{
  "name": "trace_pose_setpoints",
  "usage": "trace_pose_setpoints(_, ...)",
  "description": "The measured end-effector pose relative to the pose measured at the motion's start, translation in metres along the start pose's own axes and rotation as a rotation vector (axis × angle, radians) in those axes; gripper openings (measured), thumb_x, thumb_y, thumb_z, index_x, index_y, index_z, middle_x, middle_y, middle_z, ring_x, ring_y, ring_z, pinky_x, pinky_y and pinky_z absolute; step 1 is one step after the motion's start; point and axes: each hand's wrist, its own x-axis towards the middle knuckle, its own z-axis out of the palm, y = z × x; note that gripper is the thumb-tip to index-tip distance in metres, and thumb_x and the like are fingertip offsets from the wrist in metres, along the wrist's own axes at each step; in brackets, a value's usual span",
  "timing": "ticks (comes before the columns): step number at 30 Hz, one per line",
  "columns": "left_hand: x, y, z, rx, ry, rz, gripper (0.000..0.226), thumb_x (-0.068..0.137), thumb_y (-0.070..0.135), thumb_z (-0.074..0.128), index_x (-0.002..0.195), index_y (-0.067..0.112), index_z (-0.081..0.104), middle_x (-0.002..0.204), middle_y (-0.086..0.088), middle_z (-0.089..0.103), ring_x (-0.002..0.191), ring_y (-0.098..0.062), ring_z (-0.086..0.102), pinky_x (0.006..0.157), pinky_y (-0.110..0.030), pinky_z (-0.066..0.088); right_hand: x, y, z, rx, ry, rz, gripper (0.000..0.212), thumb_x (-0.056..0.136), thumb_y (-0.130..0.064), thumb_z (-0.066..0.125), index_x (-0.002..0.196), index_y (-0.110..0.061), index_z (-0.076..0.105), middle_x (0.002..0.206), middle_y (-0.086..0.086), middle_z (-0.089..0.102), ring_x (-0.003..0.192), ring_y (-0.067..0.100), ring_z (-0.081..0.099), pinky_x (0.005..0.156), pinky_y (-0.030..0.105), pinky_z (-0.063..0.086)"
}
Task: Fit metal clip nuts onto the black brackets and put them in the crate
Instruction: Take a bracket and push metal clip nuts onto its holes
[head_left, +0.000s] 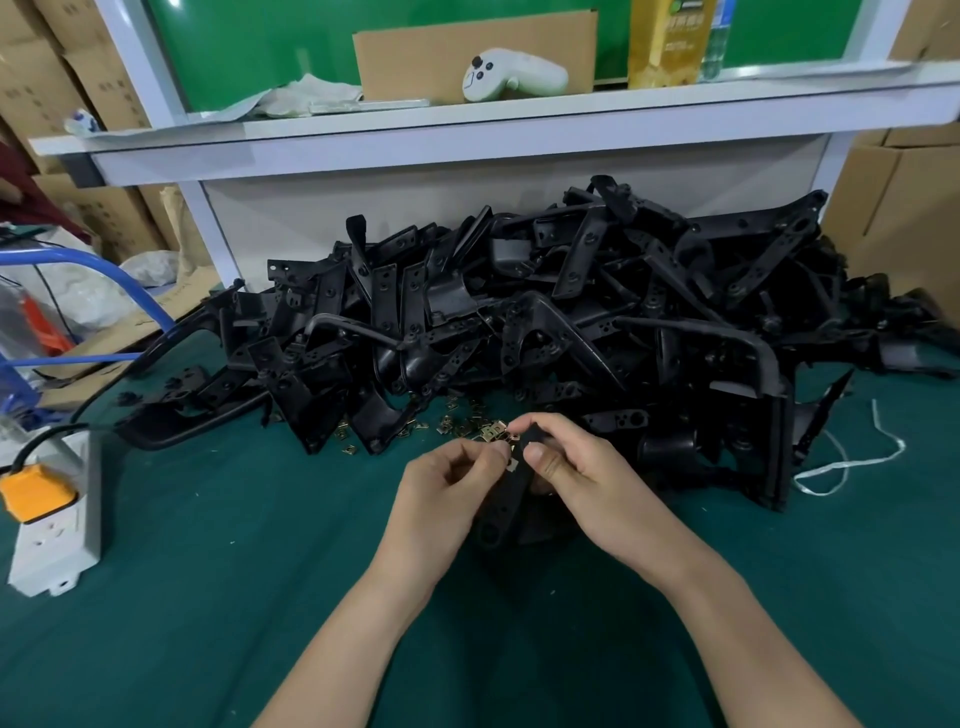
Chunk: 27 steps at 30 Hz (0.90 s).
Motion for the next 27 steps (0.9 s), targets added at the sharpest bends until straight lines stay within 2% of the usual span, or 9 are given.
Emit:
trace_pose_setpoints(2, -0.002, 0.001, 0.004, -0.020, 0.028, 0.007, 0.022, 0.097, 0.037, 0.064, 0.084, 0.024, 0.076, 0.073, 0.004, 0.073, 0.067, -0.006, 0.064, 0.062, -0.018, 0.048, 0.000, -0.001, 0.000, 0.011, 0.017, 0.006, 0.017, 0.105, -0.039, 0.050, 0.115, -0.049, 0.058, 0.104, -0.009, 0.071, 0.095, 0.005, 0.067, 0.084, 0.012, 0.049)
trace_pose_setpoints(5, -0.006, 0.000, 0.011, 0.013, 0.054, 0.072, 0.015, 0.100, 0.032, 0.062, 0.096, 0.030, 0.077, 0.081, 0.013, 0.075, 0.074, 0.001, 0.067, 0.065, -0.009, 0.047, 0.001, -0.001, 0.000, 0.042, 0.061, 0.022, 0.017, 0.105, -0.035, 0.051, 0.113, -0.048, 0.058, 0.108, -0.023, 0.070, 0.100, -0.004, 0.066, 0.082, 0.009, 0.047)
trace_pose_setpoints(7, -0.009, -0.001, 0.014, 0.083, 0.045, 0.107, 0.015, 0.098, 0.032, 0.064, 0.111, 0.035, 0.071, 0.093, 0.017, 0.075, 0.087, 0.002, 0.069, 0.073, -0.007, 0.047, 0.001, 0.000, 0.000, 0.049, 0.090, 0.033, 0.015, 0.104, -0.038, 0.051, 0.111, -0.051, 0.057, 0.108, -0.025, 0.069, 0.102, -0.002, 0.067, 0.088, 0.017, 0.049)
trace_pose_setpoints(10, -0.010, -0.005, 0.018, 0.210, 0.071, 0.149, 0.029, 0.092, 0.036, 0.069, 0.119, 0.042, 0.062, 0.105, 0.029, 0.069, 0.101, 0.010, 0.063, 0.079, -0.001, 0.042, 0.003, 0.002, -0.001, 0.049, 0.128, 0.038, 0.013, 0.104, -0.040, 0.052, 0.111, -0.049, 0.058, 0.108, -0.015, 0.071, 0.104, 0.006, 0.067, 0.099, 0.036, 0.051)
trace_pose_setpoints(12, -0.010, -0.009, 0.018, 0.318, 0.096, 0.184, 0.035, 0.090, 0.040, 0.071, 0.121, 0.047, 0.057, 0.111, 0.037, 0.062, 0.107, 0.017, 0.056, 0.080, 0.003, 0.038, 0.003, 0.002, 0.000, 0.054, 0.134, 0.034, 0.012, 0.104, -0.039, 0.053, 0.111, -0.047, 0.058, 0.109, -0.012, 0.071, 0.107, 0.005, 0.066, 0.101, 0.040, 0.051)
trace_pose_setpoints(15, -0.009, -0.014, 0.017, 0.378, 0.120, 0.196, 0.037, 0.089, 0.044, 0.071, 0.123, 0.046, 0.055, 0.114, 0.033, 0.062, 0.112, 0.015, 0.054, 0.084, 0.001, 0.039, 0.003, 0.002, 0.000, 0.060, 0.128, 0.028, 0.012, 0.103, -0.039, 0.054, 0.111, -0.046, 0.059, 0.110, -0.012, 0.069, 0.108, 0.006, 0.064, 0.102, 0.042, 0.051)
trace_pose_setpoints(20, -0.009, -0.016, 0.019, 0.402, 0.163, 0.255, 0.026, 0.091, 0.039, 0.070, 0.114, 0.043, 0.058, 0.106, 0.032, 0.065, 0.100, 0.009, 0.061, 0.076, -0.003, 0.042, 0.002, 0.001, 0.002, 0.064, 0.113, 0.029, 0.011, 0.103, -0.039, 0.054, 0.109, -0.047, 0.059, 0.109, -0.013, 0.069, 0.107, 0.006, 0.065, 0.101, 0.041, 0.051)
trace_pose_setpoints(27, -0.007, -0.019, 0.018, 0.414, 0.186, 0.308, 0.021, 0.088, 0.038, 0.072, 0.106, 0.039, 0.063, 0.098, 0.030, 0.066, 0.095, 0.003, 0.063, 0.071, -0.006, 0.043, 0.001, 0.000, 0.002, 0.057, 0.109, 0.026, 0.011, 0.103, -0.040, 0.053, 0.109, -0.047, 0.058, 0.108, -0.023, 0.067, 0.104, 0.003, 0.066, 0.098, 0.035, 0.052)
